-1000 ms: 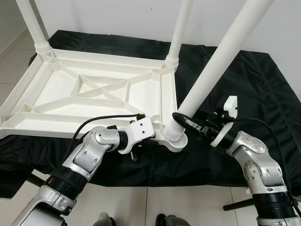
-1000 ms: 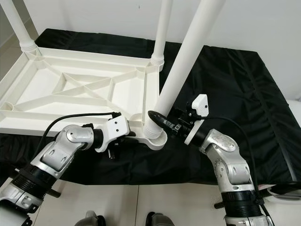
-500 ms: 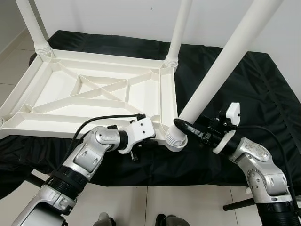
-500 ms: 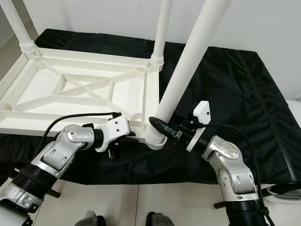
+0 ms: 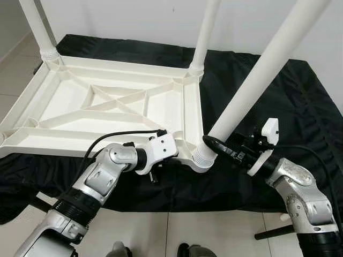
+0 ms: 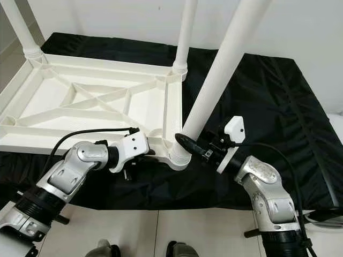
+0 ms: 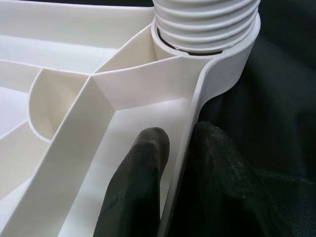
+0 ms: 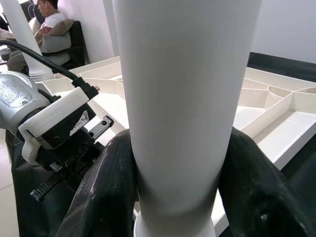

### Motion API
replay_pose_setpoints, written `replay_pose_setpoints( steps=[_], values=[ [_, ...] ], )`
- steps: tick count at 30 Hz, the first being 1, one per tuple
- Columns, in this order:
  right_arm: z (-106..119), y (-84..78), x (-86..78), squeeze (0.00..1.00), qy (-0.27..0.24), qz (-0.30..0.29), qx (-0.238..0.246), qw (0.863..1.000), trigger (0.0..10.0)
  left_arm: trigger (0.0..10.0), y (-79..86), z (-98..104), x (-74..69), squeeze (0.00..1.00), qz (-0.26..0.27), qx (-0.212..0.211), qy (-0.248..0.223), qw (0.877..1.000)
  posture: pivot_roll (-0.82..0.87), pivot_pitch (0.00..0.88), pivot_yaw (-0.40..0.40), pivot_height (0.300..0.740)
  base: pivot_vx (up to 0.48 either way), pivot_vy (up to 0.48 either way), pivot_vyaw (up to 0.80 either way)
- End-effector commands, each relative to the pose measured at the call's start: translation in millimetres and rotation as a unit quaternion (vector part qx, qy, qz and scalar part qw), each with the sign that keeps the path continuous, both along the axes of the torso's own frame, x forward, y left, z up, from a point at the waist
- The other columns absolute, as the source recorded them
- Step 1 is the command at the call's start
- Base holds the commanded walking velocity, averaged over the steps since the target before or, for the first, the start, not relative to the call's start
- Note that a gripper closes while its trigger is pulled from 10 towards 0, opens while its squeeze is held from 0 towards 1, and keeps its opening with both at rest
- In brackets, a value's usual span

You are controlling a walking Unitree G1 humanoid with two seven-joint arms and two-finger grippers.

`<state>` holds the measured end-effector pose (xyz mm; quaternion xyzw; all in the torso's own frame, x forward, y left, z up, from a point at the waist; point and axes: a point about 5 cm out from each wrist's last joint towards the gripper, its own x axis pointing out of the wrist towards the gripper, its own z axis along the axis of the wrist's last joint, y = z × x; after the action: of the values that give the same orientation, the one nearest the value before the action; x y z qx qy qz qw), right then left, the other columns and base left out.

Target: Building children table

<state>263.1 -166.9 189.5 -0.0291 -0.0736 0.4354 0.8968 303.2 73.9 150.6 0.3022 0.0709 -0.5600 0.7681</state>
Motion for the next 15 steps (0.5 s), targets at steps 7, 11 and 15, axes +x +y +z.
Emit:
replay_pose_setpoints(
  steps=[7, 11, 15],
  values=[
    [-18.2, -3.2, -3.9, 0.0, 0.038, -0.007, -0.032, 0.999, 10.0, 10.0, -2.4, 19.7, 7.9, 0.0, 0.01, -0.01, -0.054, 0.998, -0.07, 0.145, -0.028, 0.74, 0.0, 0.0, 0.0],
    [-20.4, 2.8, -6.8, 0.0, 0.037, 0.006, -0.039, 0.999, 10.0, 10.0, -2.9, 19.3, 7.4, 0.0, 0.01, -0.01, -0.054, 0.998, -0.07, 0.143, -0.029, 0.74, 0.0, 0.0, 0.0],
    [-22.0, 7.1, -8.6, 0.0, 0.037, 0.016, -0.045, 0.998, 10.0, 10.0, -3.4, 19.2, 7.0, 0.0, 0.01, -0.011, -0.054, 0.998, -0.07, 0.138, -0.033, 0.74, 0.0, 0.0, 0.0]
  ],
)
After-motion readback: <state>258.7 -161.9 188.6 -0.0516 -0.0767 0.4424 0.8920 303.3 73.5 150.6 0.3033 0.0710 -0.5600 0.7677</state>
